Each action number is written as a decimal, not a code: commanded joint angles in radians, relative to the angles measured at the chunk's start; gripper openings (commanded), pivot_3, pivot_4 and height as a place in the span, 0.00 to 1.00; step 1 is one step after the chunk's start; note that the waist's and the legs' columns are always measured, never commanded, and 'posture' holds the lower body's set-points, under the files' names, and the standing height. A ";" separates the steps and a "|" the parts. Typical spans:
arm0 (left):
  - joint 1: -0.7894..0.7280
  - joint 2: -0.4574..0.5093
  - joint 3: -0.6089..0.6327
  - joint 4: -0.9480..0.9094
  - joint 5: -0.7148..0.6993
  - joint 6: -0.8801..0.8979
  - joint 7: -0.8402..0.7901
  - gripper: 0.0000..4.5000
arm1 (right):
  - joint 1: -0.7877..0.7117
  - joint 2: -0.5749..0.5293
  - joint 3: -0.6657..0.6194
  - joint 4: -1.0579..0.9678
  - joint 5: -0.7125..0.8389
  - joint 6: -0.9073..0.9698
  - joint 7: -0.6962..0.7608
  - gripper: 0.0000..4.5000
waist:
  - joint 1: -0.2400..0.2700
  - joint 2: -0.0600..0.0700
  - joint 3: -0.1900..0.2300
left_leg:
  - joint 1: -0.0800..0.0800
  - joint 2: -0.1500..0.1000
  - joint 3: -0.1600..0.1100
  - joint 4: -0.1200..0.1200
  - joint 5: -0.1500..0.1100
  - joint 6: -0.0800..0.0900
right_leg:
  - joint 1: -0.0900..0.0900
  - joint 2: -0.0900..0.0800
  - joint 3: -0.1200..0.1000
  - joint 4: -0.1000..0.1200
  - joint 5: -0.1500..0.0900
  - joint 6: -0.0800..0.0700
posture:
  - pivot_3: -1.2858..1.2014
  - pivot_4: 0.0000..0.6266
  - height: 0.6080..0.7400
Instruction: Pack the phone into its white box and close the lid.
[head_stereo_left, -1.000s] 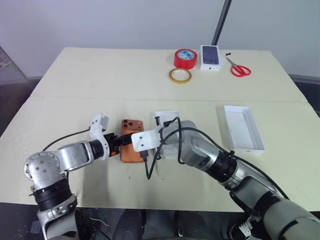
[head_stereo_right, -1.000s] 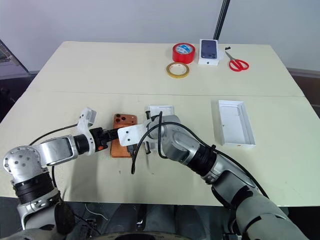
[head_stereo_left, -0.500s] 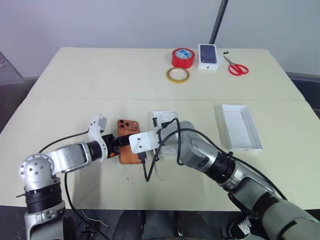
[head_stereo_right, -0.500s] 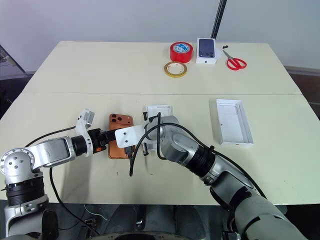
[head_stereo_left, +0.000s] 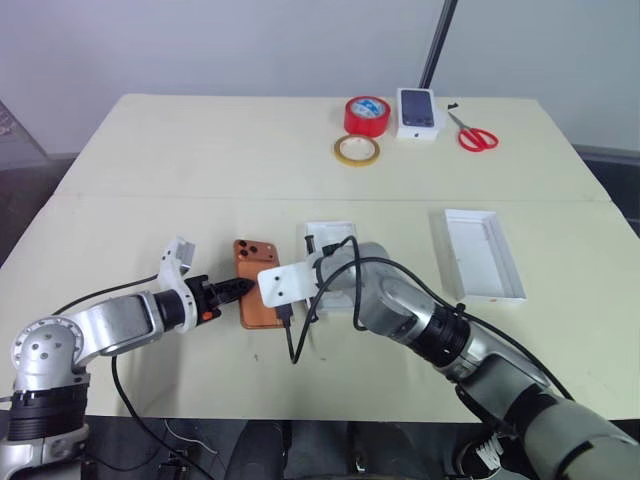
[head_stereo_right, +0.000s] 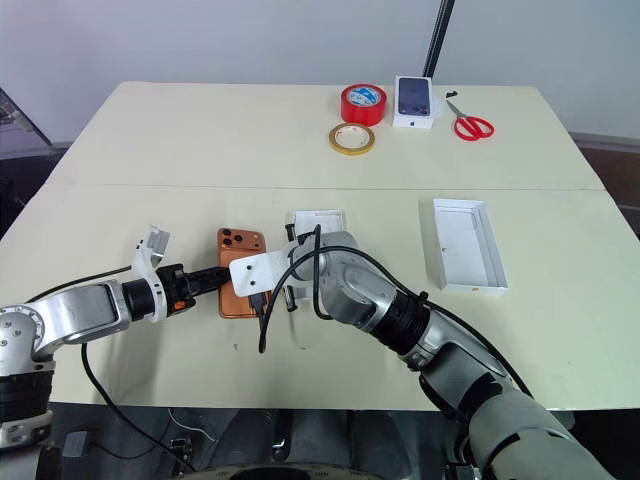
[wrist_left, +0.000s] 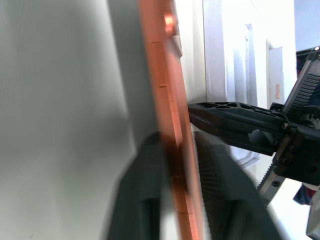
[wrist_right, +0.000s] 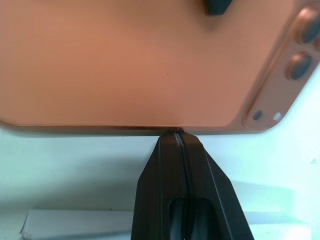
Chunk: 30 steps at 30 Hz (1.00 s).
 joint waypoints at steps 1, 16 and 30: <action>0.014 0.031 -0.030 -0.025 -0.041 -0.048 0.004 0.00 | -0.004 0.015 -0.015 -0.015 0.003 -0.022 -0.007 0.00 | 0.000 0.000 0.000 | 0.000 0.000 0.000 0.000 0.000 0.000 | 0.000 0.000 0.000 0.000 0.000 0.000 | 0.52 0.24 0.77; 0.002 -0.061 0.000 -0.169 -0.065 -0.248 0.022 0.00 | 0.127 -0.050 -0.508 -0.316 0.385 0.105 0.006 0.00 | 0.009 0.000 0.001 | -0.002 0.000 0.000 0.000 -0.002 0.004 | 0.000 -0.001 0.000 -0.002 0.000 0.000 | 0.52 0.24 0.77; -0.185 -0.198 -0.178 -0.153 -0.065 -0.318 0.110 0.00 | 0.206 -0.220 -0.704 -0.340 0.636 0.262 -0.046 0.00 | 0.003 0.001 0.002 | -0.002 0.000 0.001 0.000 -0.003 0.007 | 0.001 0.001 0.001 -0.002 0.000 0.000 | 0.52 0.24 0.77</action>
